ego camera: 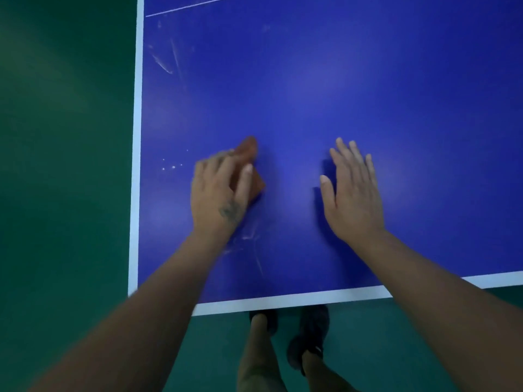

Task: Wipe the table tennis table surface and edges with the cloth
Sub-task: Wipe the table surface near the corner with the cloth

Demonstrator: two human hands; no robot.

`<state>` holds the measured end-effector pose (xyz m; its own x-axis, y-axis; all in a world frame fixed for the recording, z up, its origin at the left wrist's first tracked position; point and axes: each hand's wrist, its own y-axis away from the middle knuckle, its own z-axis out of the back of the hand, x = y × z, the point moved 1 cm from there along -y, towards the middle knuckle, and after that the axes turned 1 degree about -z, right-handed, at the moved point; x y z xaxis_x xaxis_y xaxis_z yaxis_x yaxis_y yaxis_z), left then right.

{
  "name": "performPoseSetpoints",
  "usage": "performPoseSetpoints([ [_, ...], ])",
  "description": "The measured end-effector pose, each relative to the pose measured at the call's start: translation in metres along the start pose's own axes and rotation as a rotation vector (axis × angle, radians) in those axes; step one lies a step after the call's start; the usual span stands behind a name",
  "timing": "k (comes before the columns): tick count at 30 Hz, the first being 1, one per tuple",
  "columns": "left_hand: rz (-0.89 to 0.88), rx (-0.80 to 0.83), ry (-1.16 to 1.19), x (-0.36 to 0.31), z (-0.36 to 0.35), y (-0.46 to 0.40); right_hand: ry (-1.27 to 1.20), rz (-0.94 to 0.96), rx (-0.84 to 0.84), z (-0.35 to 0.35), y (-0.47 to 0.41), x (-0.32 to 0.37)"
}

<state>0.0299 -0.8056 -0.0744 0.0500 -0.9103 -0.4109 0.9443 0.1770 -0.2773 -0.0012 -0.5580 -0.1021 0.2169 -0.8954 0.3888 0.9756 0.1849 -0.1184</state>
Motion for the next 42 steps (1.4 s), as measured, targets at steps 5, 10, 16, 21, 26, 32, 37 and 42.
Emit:
performPoseSetpoints([
  [5, -0.009, 0.059, -0.002, 0.030, -0.010, -0.079, 0.127, -0.023, 0.109, 0.000, 0.003, -0.023],
  [10, -0.319, 0.192, -0.241, 0.055, -0.027, -0.111, 0.191, -0.015, 0.083, -0.006, 0.001, -0.024],
  [16, -0.308, 0.324, -0.131, 0.047, -0.038, -0.097, 0.231, -0.016, 0.083, -0.005, 0.000, -0.022],
  [21, -0.339, 0.405, -0.159, 0.036, -0.032, -0.043, 0.239, -0.012, 0.056, -0.005, -0.001, -0.022],
  [26, -0.347, 0.417, -0.199, 0.026, -0.024, 0.012, 0.247, -0.011, 0.082, -0.002, 0.000, -0.020],
  [32, -0.405, 0.437, -0.148, -0.006, -0.012, 0.093, 0.235, -0.014, 0.063, -0.002, 0.001, -0.019],
  [37, -0.387, 0.427, 0.101, -0.024, -0.003, 0.101, 0.231, -0.019, 0.067, -0.001, 0.001, -0.019],
  [42, -0.260, 0.312, 0.021, 0.013, 0.000, 0.010, 0.232, -0.025, 0.070, -0.002, 0.001, -0.019],
])
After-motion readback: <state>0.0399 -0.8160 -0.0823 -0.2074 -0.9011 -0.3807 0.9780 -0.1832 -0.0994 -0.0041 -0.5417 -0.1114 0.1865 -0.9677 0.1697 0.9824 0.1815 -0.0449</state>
